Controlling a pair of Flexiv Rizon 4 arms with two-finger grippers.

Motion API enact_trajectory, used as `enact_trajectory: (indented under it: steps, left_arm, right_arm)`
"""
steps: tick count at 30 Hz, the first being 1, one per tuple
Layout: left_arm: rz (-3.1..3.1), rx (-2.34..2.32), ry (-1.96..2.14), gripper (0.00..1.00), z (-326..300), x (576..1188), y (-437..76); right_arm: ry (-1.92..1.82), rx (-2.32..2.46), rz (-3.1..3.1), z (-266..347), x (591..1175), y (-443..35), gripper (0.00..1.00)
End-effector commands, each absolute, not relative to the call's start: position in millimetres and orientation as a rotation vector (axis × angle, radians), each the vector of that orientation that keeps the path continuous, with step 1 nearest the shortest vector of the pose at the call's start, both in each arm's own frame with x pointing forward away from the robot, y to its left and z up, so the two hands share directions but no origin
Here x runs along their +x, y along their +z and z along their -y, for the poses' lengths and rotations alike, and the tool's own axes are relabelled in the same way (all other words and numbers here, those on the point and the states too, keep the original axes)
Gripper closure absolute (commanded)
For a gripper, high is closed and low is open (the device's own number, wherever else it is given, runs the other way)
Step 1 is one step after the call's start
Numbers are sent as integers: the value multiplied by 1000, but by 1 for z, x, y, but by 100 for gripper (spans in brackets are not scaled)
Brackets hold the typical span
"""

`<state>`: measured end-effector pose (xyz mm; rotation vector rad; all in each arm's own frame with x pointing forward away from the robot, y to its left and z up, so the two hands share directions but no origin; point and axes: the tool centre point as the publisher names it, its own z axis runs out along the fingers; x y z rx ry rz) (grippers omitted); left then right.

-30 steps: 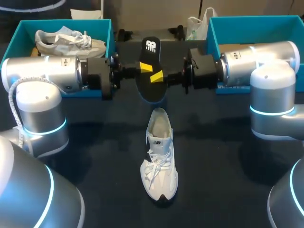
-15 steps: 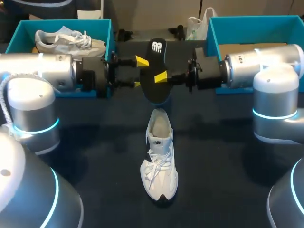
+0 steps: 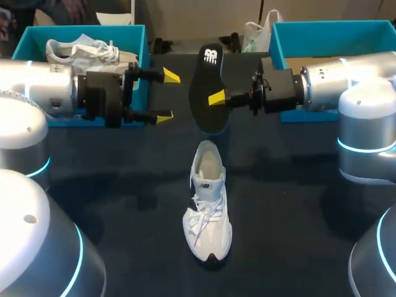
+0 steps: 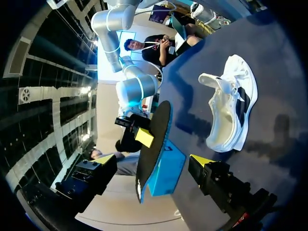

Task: Take the shoe out of the shoebox, open the shoe tongue, remove and reinsert the insole, then place the shoe into the shoebox

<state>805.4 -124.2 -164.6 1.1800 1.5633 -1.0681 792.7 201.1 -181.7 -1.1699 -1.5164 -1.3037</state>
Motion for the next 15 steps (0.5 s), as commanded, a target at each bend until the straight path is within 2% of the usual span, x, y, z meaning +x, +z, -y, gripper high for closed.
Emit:
enact_trajectory:
  steps: [1, 5, 10, 15]
  left_arm:
    - [-1709, 1155, -1117, 0, 125, 810, -160]
    - [-2036, 1119, -1229, 0, 112, 819, -151]
    - [-2528, 888, -1027, 0, 101, 831, -157]
    - [-2528, 888, -1027, 0, 101, 831, -157]
  right_arm:
    - [-1314, -1164, 1526, -202, 793, -181, 100]
    - [-1420, -1034, 1579, -200, 787, -181, 100]
    - [-1472, -1041, 1605, -198, 790, -185, 100]
    - [-1492, -1048, 1606, -199, 793, -187, 100]
